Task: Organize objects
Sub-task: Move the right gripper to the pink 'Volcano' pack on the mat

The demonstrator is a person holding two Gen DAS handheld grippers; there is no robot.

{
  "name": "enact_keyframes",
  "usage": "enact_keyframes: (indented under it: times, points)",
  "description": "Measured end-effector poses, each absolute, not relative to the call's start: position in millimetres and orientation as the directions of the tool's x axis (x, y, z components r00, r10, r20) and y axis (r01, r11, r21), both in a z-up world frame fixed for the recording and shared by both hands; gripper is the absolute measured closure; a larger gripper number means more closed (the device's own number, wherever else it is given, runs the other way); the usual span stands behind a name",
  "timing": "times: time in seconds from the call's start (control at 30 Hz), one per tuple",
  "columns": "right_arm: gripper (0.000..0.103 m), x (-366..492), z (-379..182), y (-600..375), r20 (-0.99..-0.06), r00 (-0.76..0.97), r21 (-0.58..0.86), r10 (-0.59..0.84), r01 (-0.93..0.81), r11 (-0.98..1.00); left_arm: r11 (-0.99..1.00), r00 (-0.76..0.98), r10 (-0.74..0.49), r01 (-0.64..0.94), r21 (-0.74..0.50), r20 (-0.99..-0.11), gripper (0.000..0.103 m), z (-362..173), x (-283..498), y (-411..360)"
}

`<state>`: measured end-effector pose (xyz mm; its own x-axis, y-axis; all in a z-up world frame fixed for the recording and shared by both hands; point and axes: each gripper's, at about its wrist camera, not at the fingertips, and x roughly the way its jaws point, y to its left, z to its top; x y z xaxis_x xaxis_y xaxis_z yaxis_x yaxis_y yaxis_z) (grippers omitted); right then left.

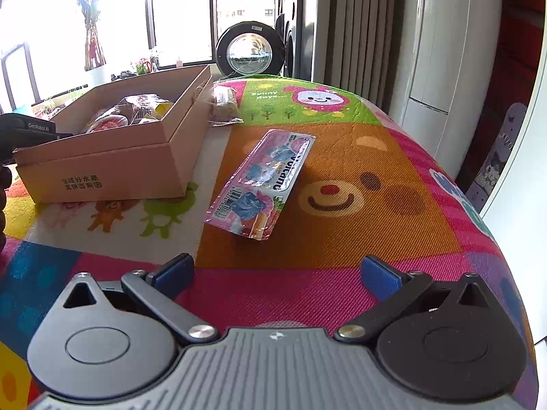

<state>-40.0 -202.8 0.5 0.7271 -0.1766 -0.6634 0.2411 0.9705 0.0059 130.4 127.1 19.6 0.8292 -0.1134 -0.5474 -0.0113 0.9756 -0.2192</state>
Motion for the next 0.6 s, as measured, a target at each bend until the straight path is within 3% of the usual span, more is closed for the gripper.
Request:
enact_keyframes:
  times: [0.43, 0.53, 0.6]
  points:
    - [0.0, -32.1, 11.8, -209.7, -0.711, 0.689, 0.064, -0.139, 0.261, 0.963, 0.976, 0.829, -0.114, -0.011, -0.219, -0.548, 0.088, 19.3, 130.5, 126.4]
    - [0.0, -33.7, 31.7, -218.1, -0.656, 0.749, 0.18, -0.089, 0.27, 0.946, 0.976, 0.829, -0.114, -0.011, -0.219, -0.548, 0.088, 19.3, 130.4, 126.5]
    - [0.0, -29.4, 45.6, -216.4, -0.616, 0.776, 0.157, -0.133, 0.287, 0.945, 0.976, 0.829, -0.113, -0.011, -0.218, -0.548, 0.088, 19.4, 130.5, 126.4]
